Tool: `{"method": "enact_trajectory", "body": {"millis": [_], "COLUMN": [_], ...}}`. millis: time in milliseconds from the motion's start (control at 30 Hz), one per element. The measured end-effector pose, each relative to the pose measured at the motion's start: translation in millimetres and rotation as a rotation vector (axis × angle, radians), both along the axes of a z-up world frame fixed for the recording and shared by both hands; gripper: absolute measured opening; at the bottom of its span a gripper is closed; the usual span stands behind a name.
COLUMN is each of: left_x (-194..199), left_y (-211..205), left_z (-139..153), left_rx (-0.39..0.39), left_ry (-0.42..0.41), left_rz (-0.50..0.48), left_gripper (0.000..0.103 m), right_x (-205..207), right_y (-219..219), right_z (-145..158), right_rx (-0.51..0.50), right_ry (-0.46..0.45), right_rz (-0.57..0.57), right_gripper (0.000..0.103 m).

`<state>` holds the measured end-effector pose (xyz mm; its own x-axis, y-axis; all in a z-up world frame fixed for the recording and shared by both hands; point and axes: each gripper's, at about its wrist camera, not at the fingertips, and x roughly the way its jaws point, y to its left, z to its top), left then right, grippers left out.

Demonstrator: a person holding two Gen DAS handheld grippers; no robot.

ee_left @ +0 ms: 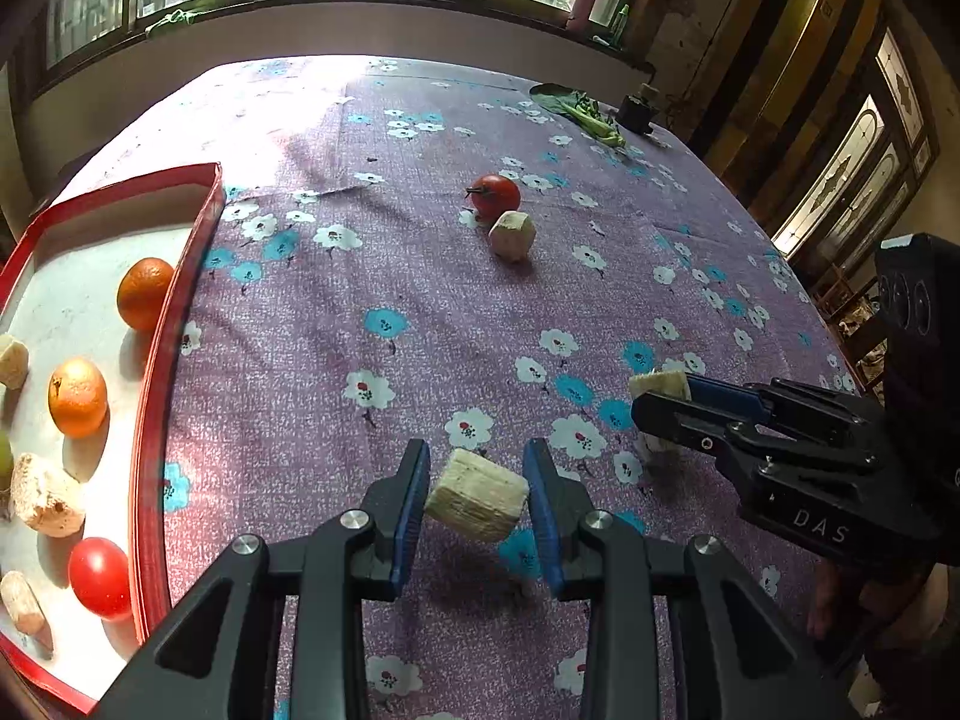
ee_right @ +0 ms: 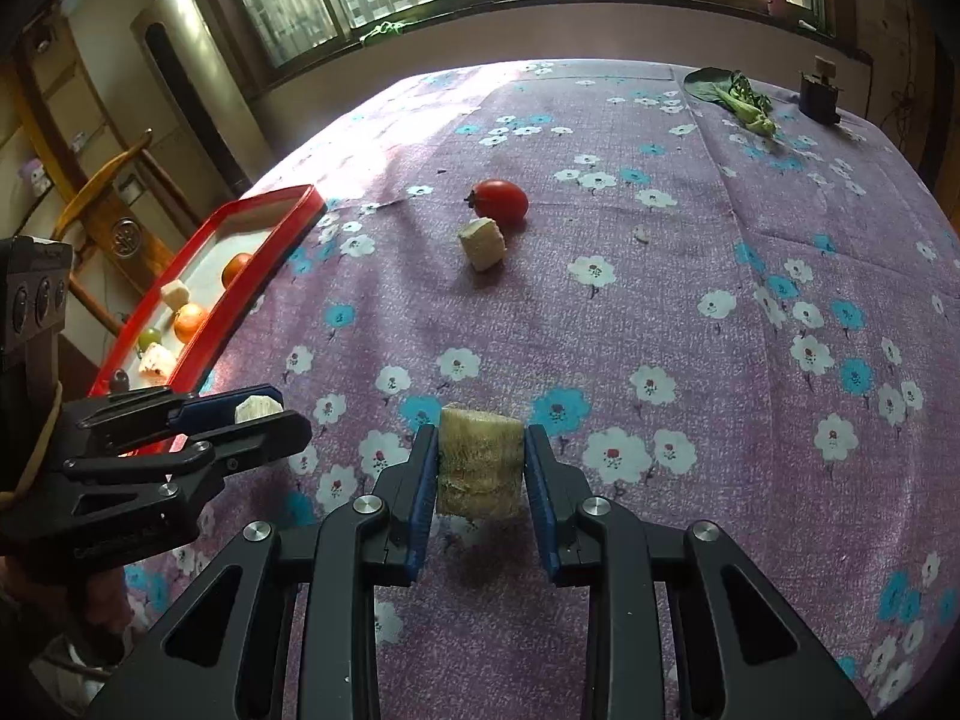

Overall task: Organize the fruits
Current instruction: 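Carry both beige blocks over the tray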

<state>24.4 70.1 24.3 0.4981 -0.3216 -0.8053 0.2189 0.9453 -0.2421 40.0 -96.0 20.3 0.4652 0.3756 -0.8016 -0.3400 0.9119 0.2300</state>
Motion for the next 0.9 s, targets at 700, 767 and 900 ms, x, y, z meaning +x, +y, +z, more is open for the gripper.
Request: {"method": "enact_trajectory", "body": {"millis": [700, 767, 900], "left_x": [-14, -12, -6], "left_y": [91, 103, 133], "left_z": [27, 29, 34], "left_rx": [-0.053, -0.053, -0.05], "left_ry": [-0.035, -0.045, -0.06], "left_rz": [0.116, 0.135, 0.192], "left_gripper": [0.035, 0.035, 0.035], "right_x": [4, 10, 20], "right_y": [76, 85, 108], "right_z": [18, 21, 28], "right_rx": [0.003, 0.011, 0.024], "right_ry": [-0.019, -0.018, -0.026], "right_rz": [0.029, 0.038, 0.065], "right_gripper": [0.027, 0.027, 0.027]}}
